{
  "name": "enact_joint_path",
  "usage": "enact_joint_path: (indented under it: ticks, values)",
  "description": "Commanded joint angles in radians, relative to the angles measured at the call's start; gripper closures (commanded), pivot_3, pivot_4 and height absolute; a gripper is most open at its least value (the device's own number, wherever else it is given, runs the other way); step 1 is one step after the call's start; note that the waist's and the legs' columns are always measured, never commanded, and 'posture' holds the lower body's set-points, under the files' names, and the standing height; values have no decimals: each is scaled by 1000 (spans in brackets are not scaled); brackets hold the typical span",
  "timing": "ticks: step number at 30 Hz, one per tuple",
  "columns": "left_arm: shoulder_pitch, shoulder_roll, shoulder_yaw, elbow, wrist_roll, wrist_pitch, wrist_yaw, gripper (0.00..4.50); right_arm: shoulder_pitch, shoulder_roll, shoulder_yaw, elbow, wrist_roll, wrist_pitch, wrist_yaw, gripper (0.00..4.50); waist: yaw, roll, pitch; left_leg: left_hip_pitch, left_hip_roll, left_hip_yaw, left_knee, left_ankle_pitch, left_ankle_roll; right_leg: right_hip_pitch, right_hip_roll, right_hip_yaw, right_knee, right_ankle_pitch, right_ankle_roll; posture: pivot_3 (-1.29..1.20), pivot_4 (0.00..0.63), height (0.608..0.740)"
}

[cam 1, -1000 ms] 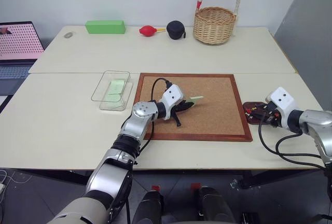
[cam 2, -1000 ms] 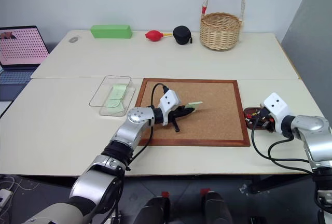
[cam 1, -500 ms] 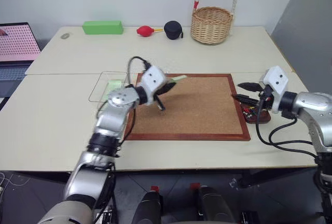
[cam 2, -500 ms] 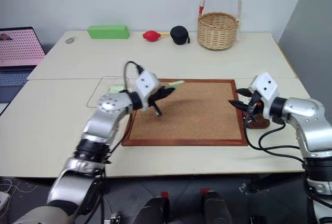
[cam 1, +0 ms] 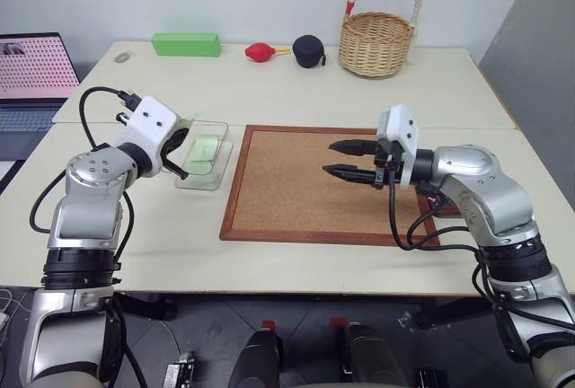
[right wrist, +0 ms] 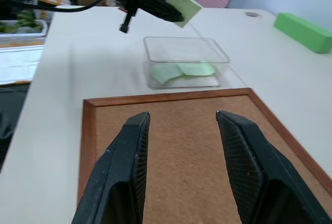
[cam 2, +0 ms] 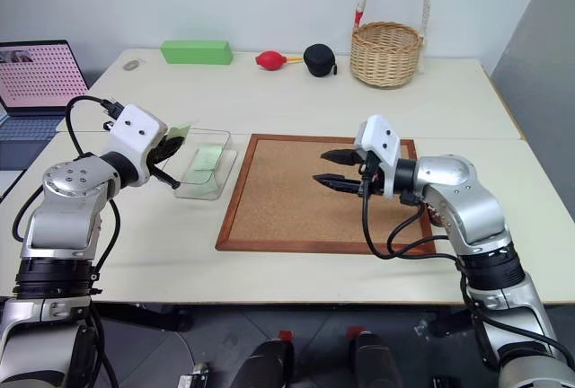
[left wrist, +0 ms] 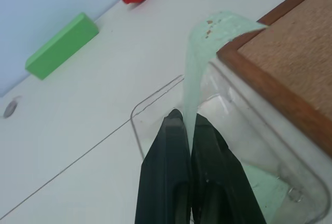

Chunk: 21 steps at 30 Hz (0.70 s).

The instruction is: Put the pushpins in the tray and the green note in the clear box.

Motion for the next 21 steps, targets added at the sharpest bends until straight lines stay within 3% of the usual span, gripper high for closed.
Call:
enact_joint_path:
  ticks: [1, 5, 19, 21]
  values:
    - [-15, 10, 3, 5, 3, 19, 18, 4500, -41, 10, 7, -12, 5, -6, 20, 2353, -1, 0, 0, 0, 0, 0, 0, 0, 0, 0, 0, 0, 0, 0, 0, 0, 150, 740]
    - [1, 14, -6, 2, 15, 38, 35, 4045, -40, 20, 9, -19, 6, -2, 11, 2263, -3, 0, 0, 0, 0, 0, 0, 0, 0, 0, 0, 0, 1, 0, 0, 0, 150, 740]
    - [30, 18, 12, -101, -31, 103, 12, 1370, -46, 22, 2, -7, 2, -2, 5, 2263, -4, 0, 0, 0, 0, 0, 0, 0, 0, -1, 0, 0, 1, 0, 0, 0, 150, 740]
    - [25, -11, 44, -154, -89, 117, 3, 1370, -39, 21, -8, -10, 6, -1, -3, 2263, -4, 0, 0, 0, 0, 0, 0, 0, 0, -1, 0, 0, 1, 0, 0, 0, 150, 740]
